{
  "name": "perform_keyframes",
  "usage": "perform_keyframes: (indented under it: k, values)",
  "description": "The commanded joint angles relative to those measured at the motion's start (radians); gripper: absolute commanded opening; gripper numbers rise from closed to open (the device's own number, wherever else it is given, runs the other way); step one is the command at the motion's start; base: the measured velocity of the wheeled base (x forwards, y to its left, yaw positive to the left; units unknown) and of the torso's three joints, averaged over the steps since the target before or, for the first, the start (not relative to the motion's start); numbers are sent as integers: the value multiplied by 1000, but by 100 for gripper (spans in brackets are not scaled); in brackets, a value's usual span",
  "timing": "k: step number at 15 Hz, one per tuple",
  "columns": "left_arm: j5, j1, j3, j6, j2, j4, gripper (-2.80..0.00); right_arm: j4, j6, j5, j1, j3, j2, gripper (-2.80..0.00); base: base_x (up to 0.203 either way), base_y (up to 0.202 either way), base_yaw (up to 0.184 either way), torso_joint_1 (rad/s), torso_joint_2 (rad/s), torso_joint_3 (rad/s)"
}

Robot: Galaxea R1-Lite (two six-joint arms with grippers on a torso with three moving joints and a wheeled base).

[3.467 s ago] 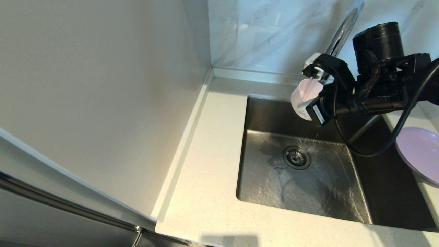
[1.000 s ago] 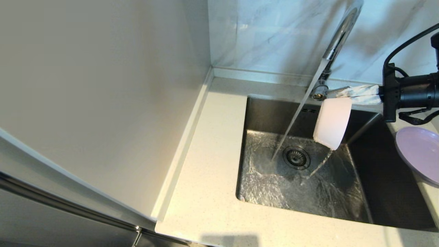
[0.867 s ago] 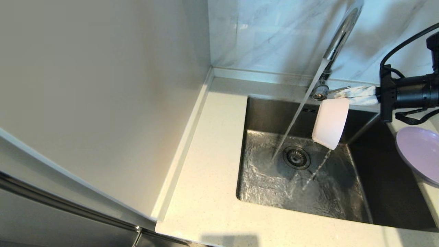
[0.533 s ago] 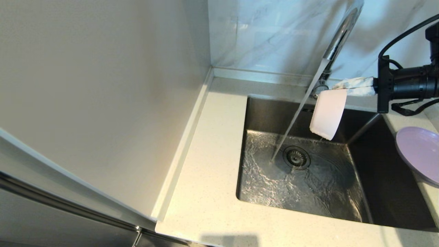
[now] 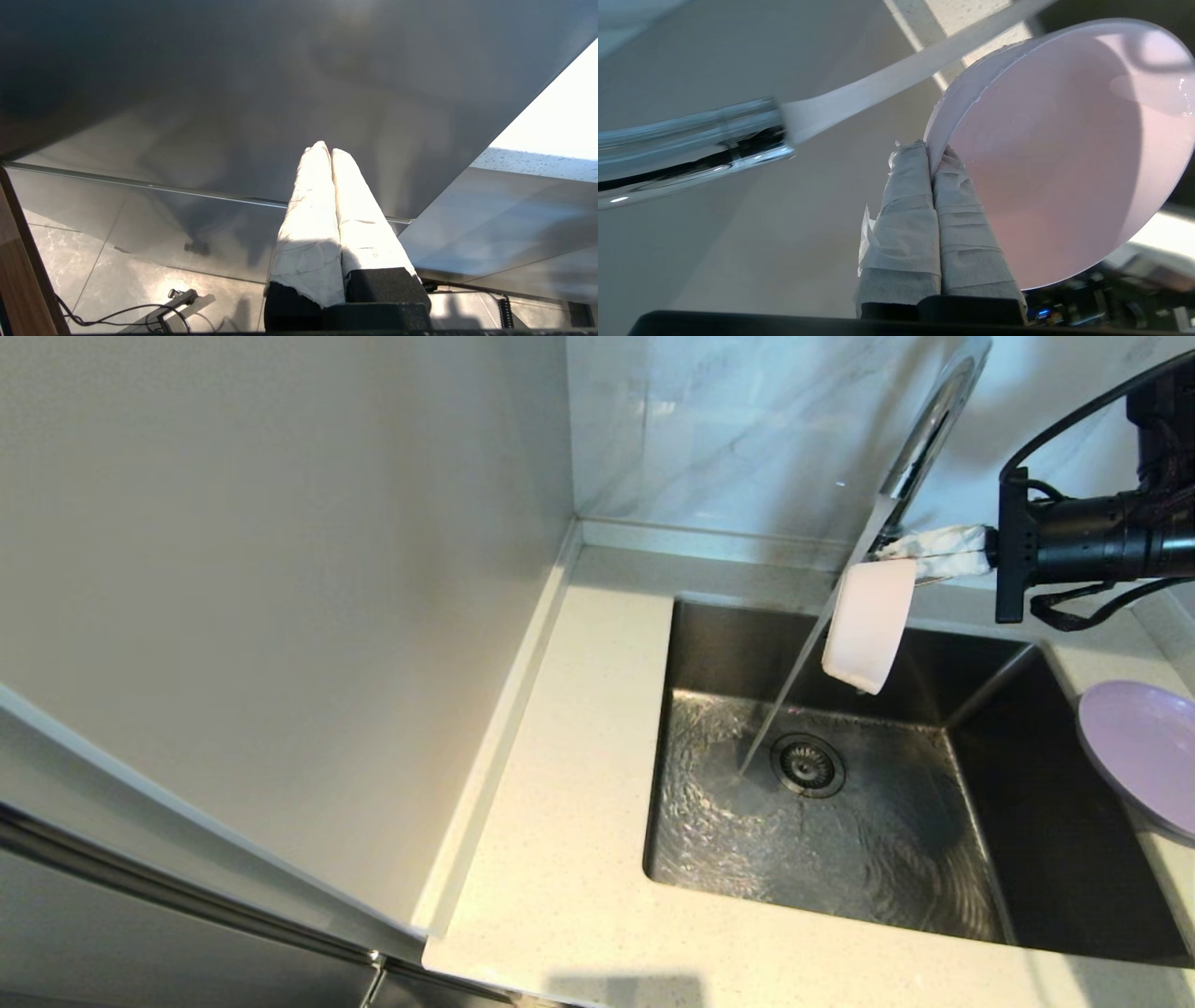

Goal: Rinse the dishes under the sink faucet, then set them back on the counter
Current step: Place the bowl on the table

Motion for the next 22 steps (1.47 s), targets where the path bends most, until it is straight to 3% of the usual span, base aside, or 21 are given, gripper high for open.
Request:
perform_keyframes:
  k: [1, 5, 9, 11, 14, 18, 19, 22]
  values:
    - [1, 0, 0, 0, 0, 0, -280, 3, -44, -7, 8, -15, 27, -280, 0, 0, 0, 0, 0, 0]
    - [0, 0, 0, 0, 0, 0, -280, 4, -63, -59, -5, -26, 42, -280, 0, 0, 0, 0, 0, 0]
    - [1, 0, 0, 0, 0, 0, -280, 10, -85, -57, -136, -25, 47, -280, 0, 0, 0, 0, 0, 0]
    - [1, 0, 0, 0, 0, 0, -280, 17, -153, -55, -211, -26, 50, -280, 0, 0, 0, 0, 0, 0]
    - [1, 0, 0, 0, 0, 0, -280, 99, -395, -55, -268, -15, 9, -280, 0, 0, 0, 0, 0, 0]
    - [1, 0, 0, 0, 0, 0, -280, 164, -926, -70, -320, 126, -190, -280, 0, 0, 0, 0, 0, 0]
    - [1, 0, 0, 0, 0, 0, -280, 173, -1032, -98, -323, 173, -238, -280, 0, 0, 0, 0, 0, 0]
    - [1, 0, 0, 0, 0, 0, -280, 227, -1230, -248, -301, 336, -306, -280, 0, 0, 0, 0, 0, 0]
